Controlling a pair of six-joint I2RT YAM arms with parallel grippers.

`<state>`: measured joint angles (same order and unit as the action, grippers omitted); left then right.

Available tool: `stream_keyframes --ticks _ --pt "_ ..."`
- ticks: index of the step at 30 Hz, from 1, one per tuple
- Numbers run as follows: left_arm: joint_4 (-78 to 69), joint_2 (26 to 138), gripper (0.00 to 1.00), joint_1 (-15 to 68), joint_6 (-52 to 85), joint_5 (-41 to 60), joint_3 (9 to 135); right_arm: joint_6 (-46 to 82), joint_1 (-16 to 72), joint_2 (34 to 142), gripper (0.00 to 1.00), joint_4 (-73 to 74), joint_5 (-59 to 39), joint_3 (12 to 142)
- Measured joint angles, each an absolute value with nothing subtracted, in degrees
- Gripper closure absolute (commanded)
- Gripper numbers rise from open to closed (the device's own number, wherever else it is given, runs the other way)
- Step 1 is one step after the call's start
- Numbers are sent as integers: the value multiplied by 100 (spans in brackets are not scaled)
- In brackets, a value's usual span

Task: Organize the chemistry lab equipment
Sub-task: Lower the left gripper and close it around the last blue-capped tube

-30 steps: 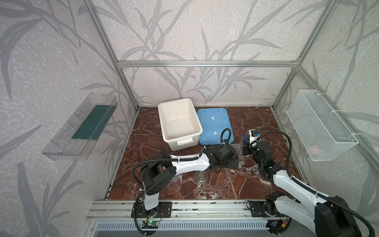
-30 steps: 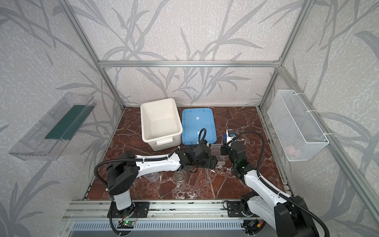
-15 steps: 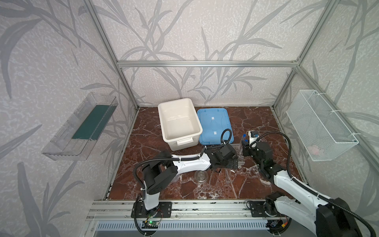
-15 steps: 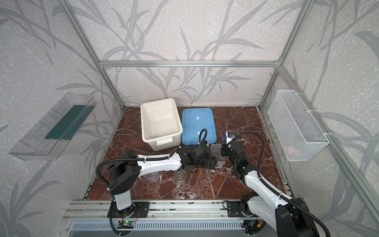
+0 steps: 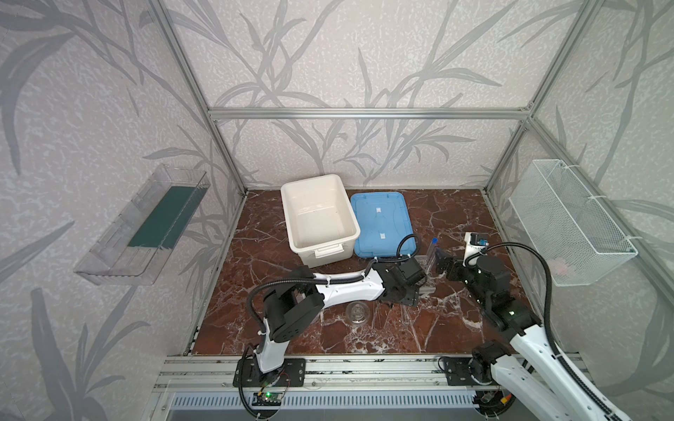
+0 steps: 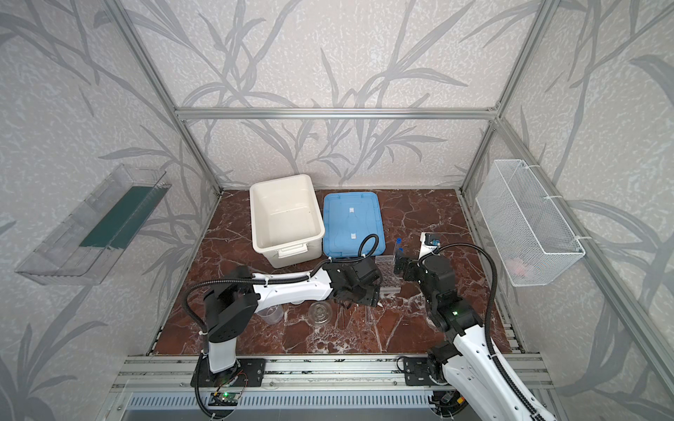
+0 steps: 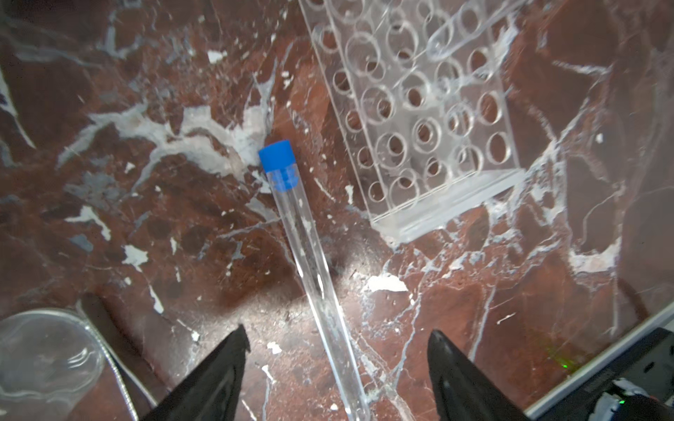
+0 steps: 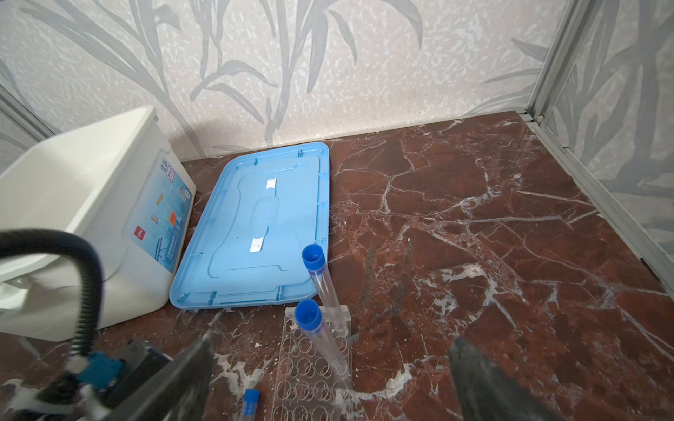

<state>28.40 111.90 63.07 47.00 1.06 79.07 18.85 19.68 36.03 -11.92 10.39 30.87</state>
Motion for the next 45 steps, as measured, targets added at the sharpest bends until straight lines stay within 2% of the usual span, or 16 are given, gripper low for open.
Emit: stream_keyframes --ticks 6,14,16,18,20,26,29,36,38,41,45 --pt "3293 11552 27 6399 4630 224 8162 2161 1944 3474 1 -2648 731 3636" --pt "3756 11810 47 6547 4519 244 8534 2571 1944 2932 1 -3634 185 3483" --pt "3892 11952 49 6580 4464 204 8711 2637 1944 2768 1 -3767 141 3454" --pt "3979 12046 50 6613 4449 154 8814 2668 1944 2696 1 -3828 119 3454" --pt "4038 12053 56 6637 4449 82 8818 2692 1944 2685 1 -3881 106 3452" --pt "4097 12053 60 6652 4464 -40 8812 2709 1944 2679 1 -3933 99 3454" --pt "4117 12053 69 6652 4460 -58 8812 2727 1944 2622 1 -3933 99 3452" --pt "4112 12053 70 6641 4475 -80 8785 2742 1944 2550 1 -3933 102 3452" --pt "4093 12042 76 6632 4486 -97 8761 2742 1944 2552 1 -3933 102 3452" --pt "4053 12009 75 6619 4512 -137 8702 2742 1944 2565 1 -3931 99 3448" --pt "3968 11952 79 6571 4563 -143 8602 2742 1944 2604 1 -3931 99 3435"
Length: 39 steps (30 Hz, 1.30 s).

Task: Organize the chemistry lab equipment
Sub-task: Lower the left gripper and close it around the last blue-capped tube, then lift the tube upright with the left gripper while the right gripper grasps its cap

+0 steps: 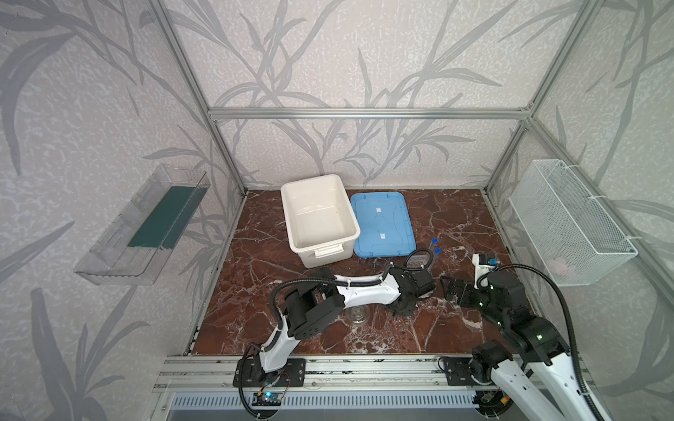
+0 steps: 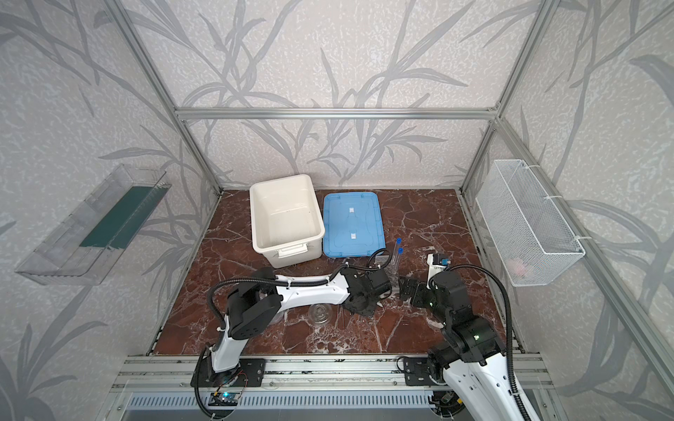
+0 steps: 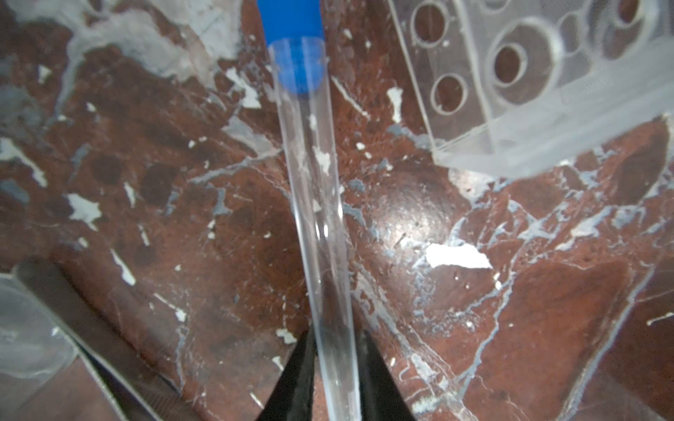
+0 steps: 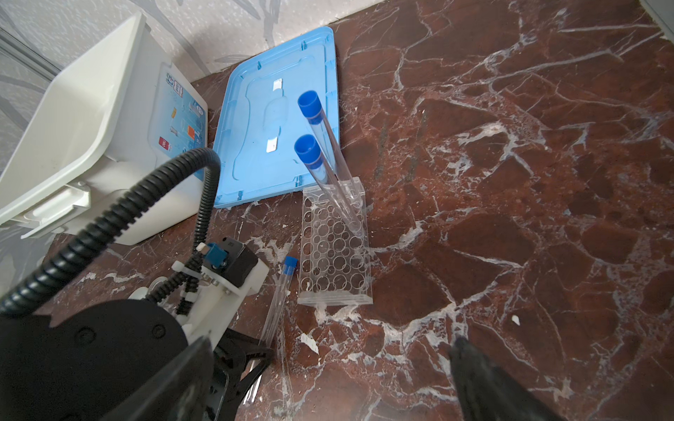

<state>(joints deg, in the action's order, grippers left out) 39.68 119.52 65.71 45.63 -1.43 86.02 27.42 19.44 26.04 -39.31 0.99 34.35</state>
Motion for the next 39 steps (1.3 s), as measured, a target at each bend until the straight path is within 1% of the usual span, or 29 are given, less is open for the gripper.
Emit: stream_keyframes --ticks 9,16,26,34,37,39 --pt "3752 11786 81 6530 4587 -191 8333 2740 1944 2696 1 -3929 93 3426" --pt "3218 11284 81 6416 4515 -200 7575 2762 1944 2856 1 -3863 -130 3387" --pt "1787 10521 81 6368 4285 102 6580 2936 1944 3527 1 -3319 -1011 3295" --pt "480 10055 81 6368 4014 513 5942 3157 1944 3946 0 -3015 -1446 3295" --pt "73 9979 80 6368 3907 642 5739 3173 1944 4202 3 -2829 -1636 3295" --pt "-152 9918 80 6370 3846 722 5601 3188 1944 4429 7 -2670 -1763 3295"
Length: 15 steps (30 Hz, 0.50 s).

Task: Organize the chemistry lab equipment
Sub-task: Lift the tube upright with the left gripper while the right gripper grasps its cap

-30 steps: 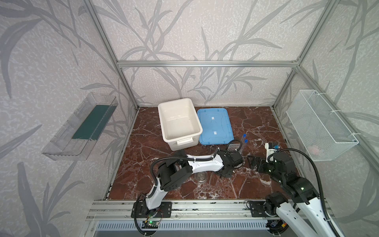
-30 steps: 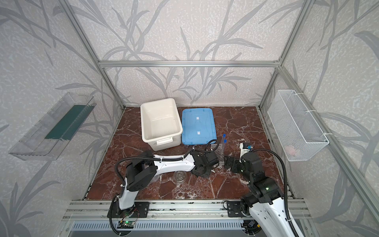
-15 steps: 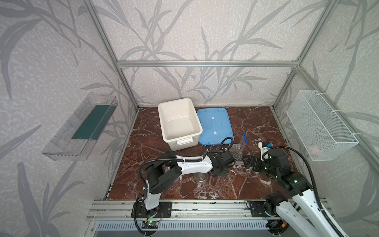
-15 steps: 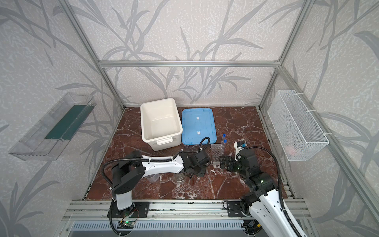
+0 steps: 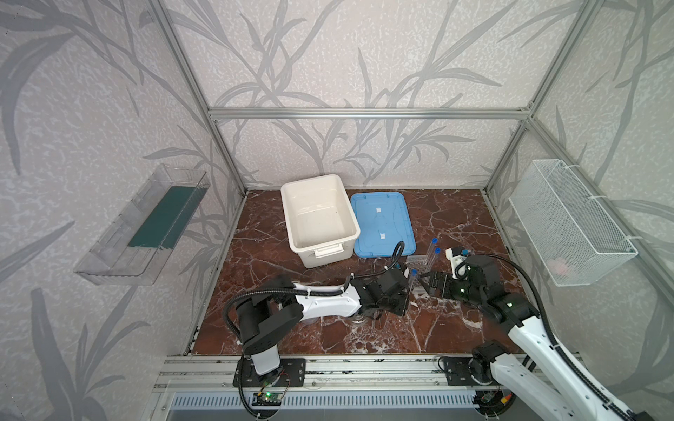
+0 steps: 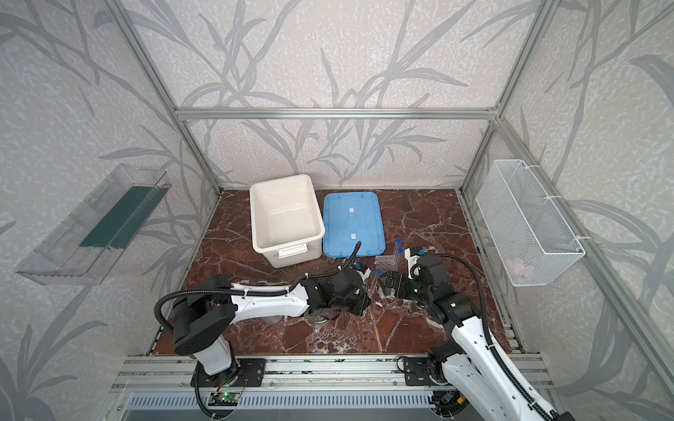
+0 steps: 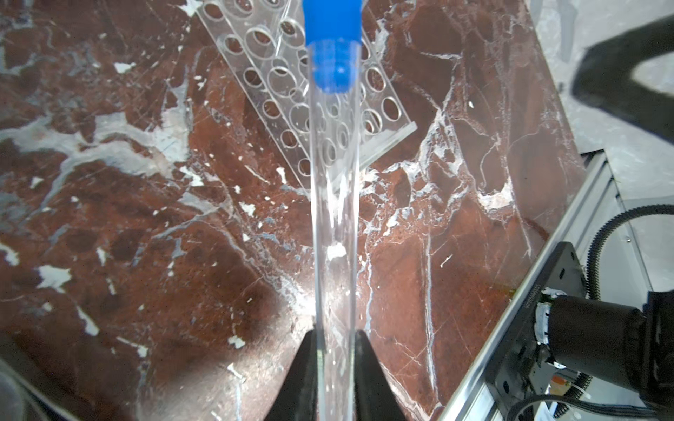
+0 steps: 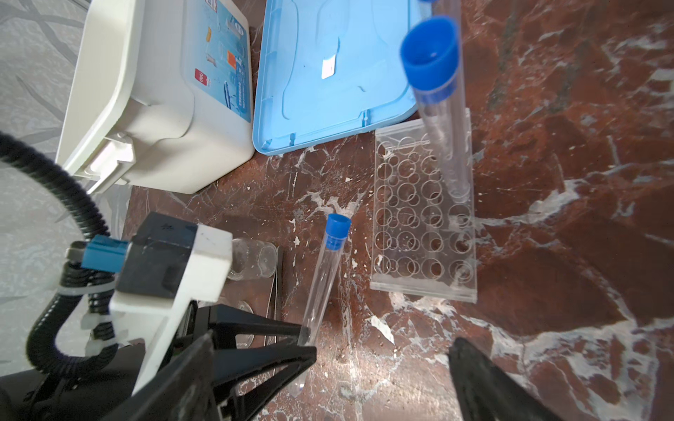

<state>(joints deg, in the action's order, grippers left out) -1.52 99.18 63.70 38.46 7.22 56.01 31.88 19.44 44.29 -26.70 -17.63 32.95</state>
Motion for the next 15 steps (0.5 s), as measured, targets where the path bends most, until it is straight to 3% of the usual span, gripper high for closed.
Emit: stream_keyframes --ticks 8,15 --pt "-808 9601 80 6405 3651 934 5253 3297 1944 5196 35 -1957 -2069 3295" --pt "-1044 9491 81 6412 3551 1022 5188 3332 1944 5505 52 -1608 -2165 3295"
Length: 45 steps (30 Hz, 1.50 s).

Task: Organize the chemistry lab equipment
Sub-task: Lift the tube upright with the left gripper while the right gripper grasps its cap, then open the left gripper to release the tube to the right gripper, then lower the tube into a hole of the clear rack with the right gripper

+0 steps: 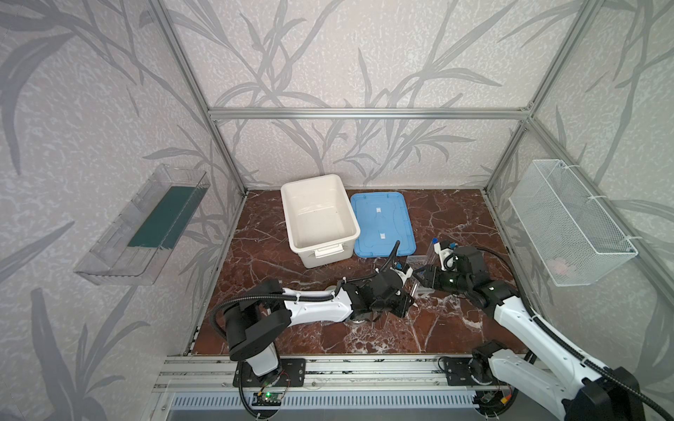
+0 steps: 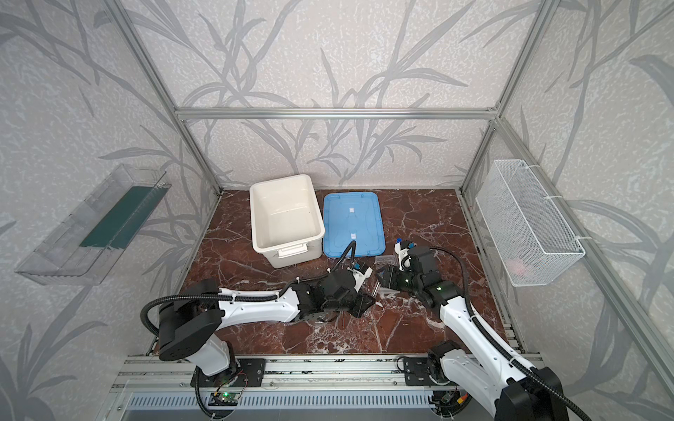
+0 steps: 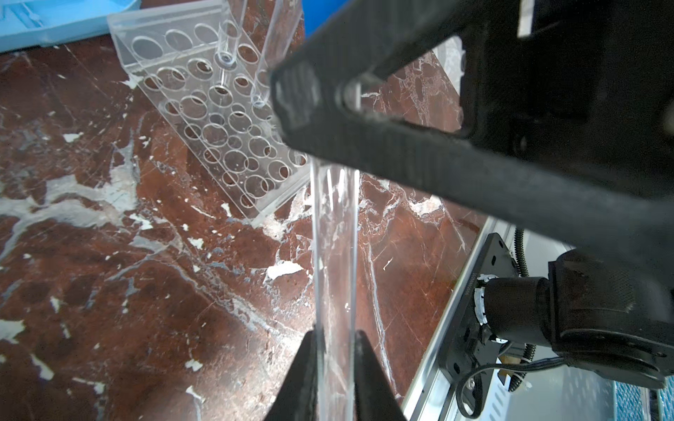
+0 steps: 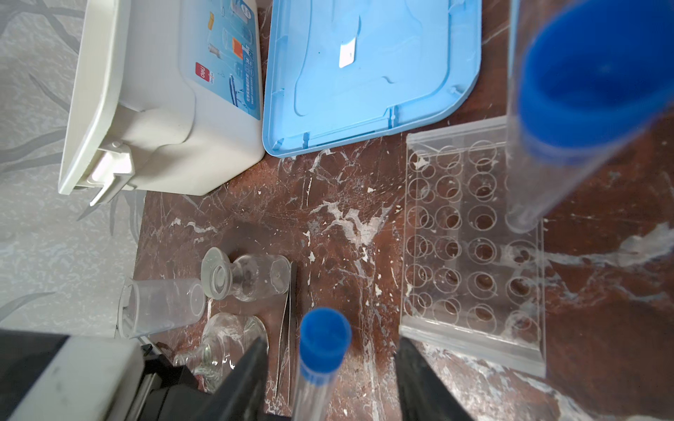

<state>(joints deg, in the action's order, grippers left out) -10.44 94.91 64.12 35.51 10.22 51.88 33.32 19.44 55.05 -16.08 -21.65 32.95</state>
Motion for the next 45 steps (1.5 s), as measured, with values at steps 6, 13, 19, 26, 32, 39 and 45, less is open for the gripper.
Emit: stream_keyframes --ticks 6,13,19,26,32,39,45 --pt "-1098 9491 81 6438 3548 1033 5188 3347 1944 5590 64 -1461 -2244 3295" --pt "-1114 9491 80 6445 3548 1039 5188 3371 1944 5594 75 -1441 -2344 3295" --pt "-1109 9491 76 6451 3544 1041 5188 3450 1944 5502 81 -1398 -2449 3262" --pt "-1118 9491 22 6464 3505 1059 5205 3463 1944 5310 82 -1398 -2410 3151" --pt "-1096 9491 1 6466 3579 1020 5284 3065 1944 4541 82 -1496 -1857 3131" --pt "-851 9491 1 6466 3701 805 5857 2215 1944 3507 83 -1125 -644 2875" --pt "-558 9529 1 6464 3710 631 6121 1557 1944 3568 82 -209 67 2383"
